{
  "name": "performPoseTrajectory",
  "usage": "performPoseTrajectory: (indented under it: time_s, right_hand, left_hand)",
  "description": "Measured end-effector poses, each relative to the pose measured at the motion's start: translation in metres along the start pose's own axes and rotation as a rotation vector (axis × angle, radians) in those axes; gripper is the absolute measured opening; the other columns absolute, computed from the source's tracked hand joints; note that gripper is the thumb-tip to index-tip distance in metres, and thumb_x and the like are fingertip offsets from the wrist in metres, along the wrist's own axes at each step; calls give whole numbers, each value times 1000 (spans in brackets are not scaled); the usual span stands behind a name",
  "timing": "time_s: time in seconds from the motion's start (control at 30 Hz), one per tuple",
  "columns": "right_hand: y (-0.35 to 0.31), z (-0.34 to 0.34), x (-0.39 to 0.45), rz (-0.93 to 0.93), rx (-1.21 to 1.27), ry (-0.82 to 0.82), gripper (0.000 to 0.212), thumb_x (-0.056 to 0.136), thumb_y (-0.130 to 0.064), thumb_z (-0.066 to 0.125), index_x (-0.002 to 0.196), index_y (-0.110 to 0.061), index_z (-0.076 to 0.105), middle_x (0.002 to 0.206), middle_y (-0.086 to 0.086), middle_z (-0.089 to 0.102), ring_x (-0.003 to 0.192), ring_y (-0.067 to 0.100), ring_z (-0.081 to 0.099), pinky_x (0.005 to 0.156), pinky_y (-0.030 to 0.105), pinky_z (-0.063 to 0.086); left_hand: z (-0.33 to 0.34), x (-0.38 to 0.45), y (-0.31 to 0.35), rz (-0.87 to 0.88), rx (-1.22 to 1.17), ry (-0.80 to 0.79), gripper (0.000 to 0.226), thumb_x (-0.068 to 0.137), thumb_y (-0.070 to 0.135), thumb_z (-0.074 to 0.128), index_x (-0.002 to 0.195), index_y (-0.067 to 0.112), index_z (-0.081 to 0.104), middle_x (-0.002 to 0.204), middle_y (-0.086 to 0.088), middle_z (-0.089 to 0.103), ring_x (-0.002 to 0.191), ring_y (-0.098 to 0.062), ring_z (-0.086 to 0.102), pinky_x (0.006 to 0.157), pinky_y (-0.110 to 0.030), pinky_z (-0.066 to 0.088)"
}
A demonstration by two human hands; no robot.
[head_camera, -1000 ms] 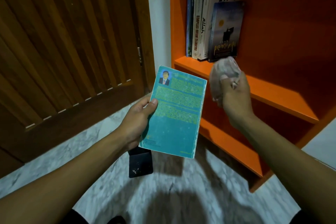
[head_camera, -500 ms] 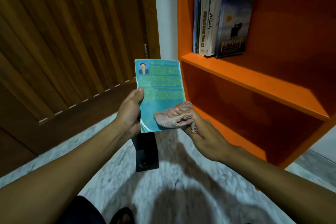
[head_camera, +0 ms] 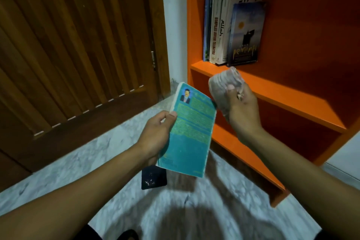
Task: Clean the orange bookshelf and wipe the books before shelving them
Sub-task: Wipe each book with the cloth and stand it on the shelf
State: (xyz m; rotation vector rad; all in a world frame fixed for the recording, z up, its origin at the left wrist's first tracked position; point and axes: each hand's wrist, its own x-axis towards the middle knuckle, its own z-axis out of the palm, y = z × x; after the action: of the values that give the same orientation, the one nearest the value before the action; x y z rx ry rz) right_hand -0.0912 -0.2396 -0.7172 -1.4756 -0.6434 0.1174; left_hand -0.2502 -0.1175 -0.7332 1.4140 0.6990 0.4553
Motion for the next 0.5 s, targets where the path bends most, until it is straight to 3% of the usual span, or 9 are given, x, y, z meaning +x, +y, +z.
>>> performPoseTrajectory:
  time_s: [0.07, 0.13, 0.2, 0.3, 0.37, 0.5]
  right_hand:
    - [5, 6, -2, -111, -180, -57, 34, 104, -29, 46, 137, -32, 51, 135, -24, 53, 122, -6, 51, 109, 37, 41]
    - [10, 18, -13, -170, -361, -199, 40, 105, -25, 42, 142, -43, 38, 147, -25, 31, 142, -3, 26, 123, 38, 12]
    - [16, 28, -28, -234, -467, -306, 44, 106, -24, 41, 142, -48, 33, 157, -21, 16, 147, -5, 1, 122, 34, -10]
    - [32, 36, -47, -258, -494, -453, 47, 103, -30, 39, 148, -42, 33, 161, -18, 14, 148, -8, -3, 124, 42, -7]
    - [37, 35, -61, -280, -512, -567, 51, 100, -33, 38, 151, -36, 33, 160, -21, 15, 149, -6, -1, 124, 43, -6]
    - [34, 31, -83, -378, -462, -829, 49, 102, -22, 45, 150, -29, 38, 157, -18, 24, 148, -8, 6, 122, 29, -9]
  left_hand:
    - [15, -4, -3, -37, -8, -77, 32, 102, 37, 51, 97, 8, 63, 95, -20, 74, 86, -45, 71, 78, -56, 57]
    - [30, -6, -4, -80, -81, -123, 29, 102, 34, 51, 97, 9, 63, 92, -16, 75, 82, -37, 73, 77, -48, 58]
    - [36, -3, -4, -133, -188, -119, 23, 102, 29, 51, 95, 9, 61, 91, -15, 74, 81, -32, 72, 77, -43, 58]
    - [28, 8, -5, -233, -310, -52, 23, 102, 27, 51, 109, 8, 62, 103, -20, 74, 96, -38, 72, 91, -57, 54]
    - [15, 19, -8, -260, -407, 29, 30, 103, 33, 47, 119, 12, 61, 110, -21, 72, 101, -40, 70, 93, -61, 52]
    - [-10, 34, -11, -290, -554, 132, 40, 104, 40, 40, 129, 12, 55, 122, -21, 68, 106, -41, 69, 87, -57, 56]
